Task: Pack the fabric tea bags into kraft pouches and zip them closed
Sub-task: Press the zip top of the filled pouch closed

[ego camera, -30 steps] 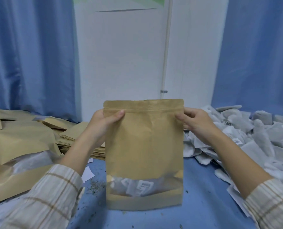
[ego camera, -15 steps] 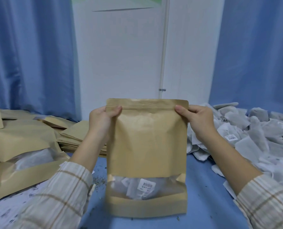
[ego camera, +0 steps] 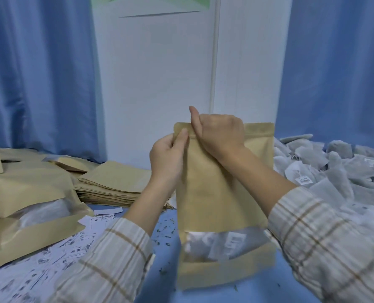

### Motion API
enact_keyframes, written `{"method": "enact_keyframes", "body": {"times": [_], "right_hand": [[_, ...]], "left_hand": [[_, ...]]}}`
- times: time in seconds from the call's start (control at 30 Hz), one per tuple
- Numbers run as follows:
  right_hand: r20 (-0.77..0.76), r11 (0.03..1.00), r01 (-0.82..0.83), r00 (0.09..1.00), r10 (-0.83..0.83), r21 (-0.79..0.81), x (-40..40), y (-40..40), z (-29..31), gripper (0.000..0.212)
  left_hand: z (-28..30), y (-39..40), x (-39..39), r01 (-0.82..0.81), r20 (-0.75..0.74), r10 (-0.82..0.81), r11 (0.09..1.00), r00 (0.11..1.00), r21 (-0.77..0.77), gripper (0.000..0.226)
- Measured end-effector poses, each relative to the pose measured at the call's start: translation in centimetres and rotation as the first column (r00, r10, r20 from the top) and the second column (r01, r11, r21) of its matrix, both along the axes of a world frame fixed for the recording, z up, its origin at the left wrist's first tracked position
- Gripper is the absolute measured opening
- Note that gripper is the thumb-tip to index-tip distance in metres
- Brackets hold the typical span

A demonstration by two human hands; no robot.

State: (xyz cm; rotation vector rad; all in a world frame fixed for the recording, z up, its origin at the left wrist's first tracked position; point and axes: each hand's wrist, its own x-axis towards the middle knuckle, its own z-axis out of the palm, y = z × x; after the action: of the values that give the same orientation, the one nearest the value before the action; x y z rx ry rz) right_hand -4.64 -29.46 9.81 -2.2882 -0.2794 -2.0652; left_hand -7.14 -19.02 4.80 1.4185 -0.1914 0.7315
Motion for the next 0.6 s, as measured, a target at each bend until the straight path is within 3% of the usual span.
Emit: {"method": "enact_keyframes", "body": {"times": [0.1,0.2,0.3,0.4,0.5,0.6], "right_hand": [[-0.023,0.998,-0.053,0.998,0.053,-0.04,0.1,0.1,-0.3,0.051],[-0.208,0.987,-0.12,0.973,0.096,-0.106,0.5,0.5,-0.6,0.058],[-0.153,0.988,0.013,0.988,-0.036,-0.151,-0.1,0.9,-0.5,0.058],[-0.317,0.982,-0.08,0.948,0.021,-0.174,0.3,1.1,-1.0,0.061],[-0.413,0.976,-0.205,0.897,0.156,-0.078,0.8,0.4,-0.4,0.064],[-0.438,0.984,-0.175,0.886,0.152,-0.013,1.3,-1.3,-0.6,0.064]], "left_hand": [[-0.4,0.2,0.1,-0.078,0.007,0.078,0.996,0.997,0.032,0.039],[-0.7,0.0,0.3,-0.133,0.008,0.133,0.987,0.991,0.085,0.039],[-1.0,-0.7,0.1,-0.157,0.027,0.155,0.977,0.988,0.145,0.041],[-1.3,-1.3,-0.2,-0.105,0.03,0.103,0.992,0.994,0.07,0.041],[-1.3,-0.8,-0.2,-0.053,0.028,0.053,0.999,0.998,0.002,0.04],[-1.0,0.3,-0.1,-0.023,0.051,0.025,0.999,0.998,-0.039,0.043]]}}
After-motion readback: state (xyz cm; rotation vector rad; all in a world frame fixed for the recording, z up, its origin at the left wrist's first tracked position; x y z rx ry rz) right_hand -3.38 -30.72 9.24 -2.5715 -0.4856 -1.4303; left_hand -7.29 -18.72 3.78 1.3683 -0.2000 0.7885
